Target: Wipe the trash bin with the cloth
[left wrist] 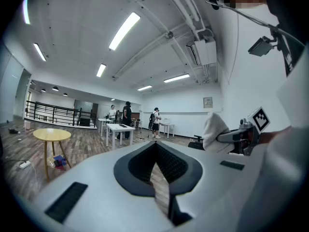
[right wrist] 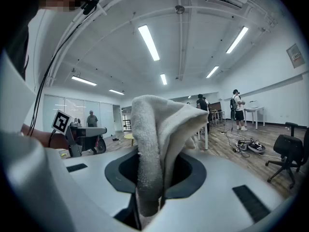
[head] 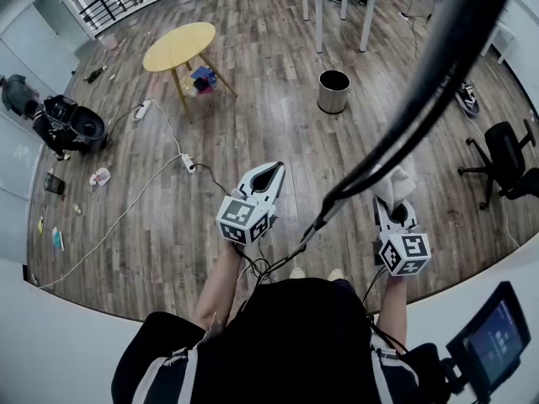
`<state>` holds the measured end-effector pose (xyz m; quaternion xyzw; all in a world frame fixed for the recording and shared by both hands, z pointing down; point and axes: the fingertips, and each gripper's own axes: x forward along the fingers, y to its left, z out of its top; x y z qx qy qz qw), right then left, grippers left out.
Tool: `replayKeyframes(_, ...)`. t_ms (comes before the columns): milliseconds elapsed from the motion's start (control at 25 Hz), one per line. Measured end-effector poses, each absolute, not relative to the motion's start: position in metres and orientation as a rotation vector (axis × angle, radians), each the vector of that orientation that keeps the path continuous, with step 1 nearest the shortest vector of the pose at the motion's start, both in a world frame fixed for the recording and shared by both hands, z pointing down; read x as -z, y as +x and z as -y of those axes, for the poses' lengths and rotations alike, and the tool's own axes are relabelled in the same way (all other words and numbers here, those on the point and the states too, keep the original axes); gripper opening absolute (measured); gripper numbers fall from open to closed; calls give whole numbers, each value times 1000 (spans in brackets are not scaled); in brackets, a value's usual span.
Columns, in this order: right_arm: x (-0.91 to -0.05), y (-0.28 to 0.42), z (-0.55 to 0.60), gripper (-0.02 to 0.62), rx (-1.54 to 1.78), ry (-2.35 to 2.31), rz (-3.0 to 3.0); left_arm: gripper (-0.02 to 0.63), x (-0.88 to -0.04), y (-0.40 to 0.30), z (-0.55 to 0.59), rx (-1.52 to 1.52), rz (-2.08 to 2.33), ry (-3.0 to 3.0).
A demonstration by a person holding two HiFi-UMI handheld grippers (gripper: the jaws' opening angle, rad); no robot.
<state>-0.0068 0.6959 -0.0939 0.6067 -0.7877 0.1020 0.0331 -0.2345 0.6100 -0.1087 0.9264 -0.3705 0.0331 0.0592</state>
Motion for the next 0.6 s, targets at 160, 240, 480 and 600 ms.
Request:
replayKeyframes(160, 93, -13, -694, 92, -324, 1875, 2418, -3, 108, -236, -604, -99, 1104, 2808)
replayKeyframes(240, 93, -17, -693, 92, -331, 1872, 2417, -3, 109, -238, -601, -98, 1100, 2808)
replayKeyframes(480, 92, -20, -688, 92, -320, 1881, 2413, -3, 103, -237, -596, -96, 1079, 2812)
replayKeyframes(600, 90, -17, -680, 92, -321, 1884, 2414, -3, 99, -234, -589, -91, 1076, 2810)
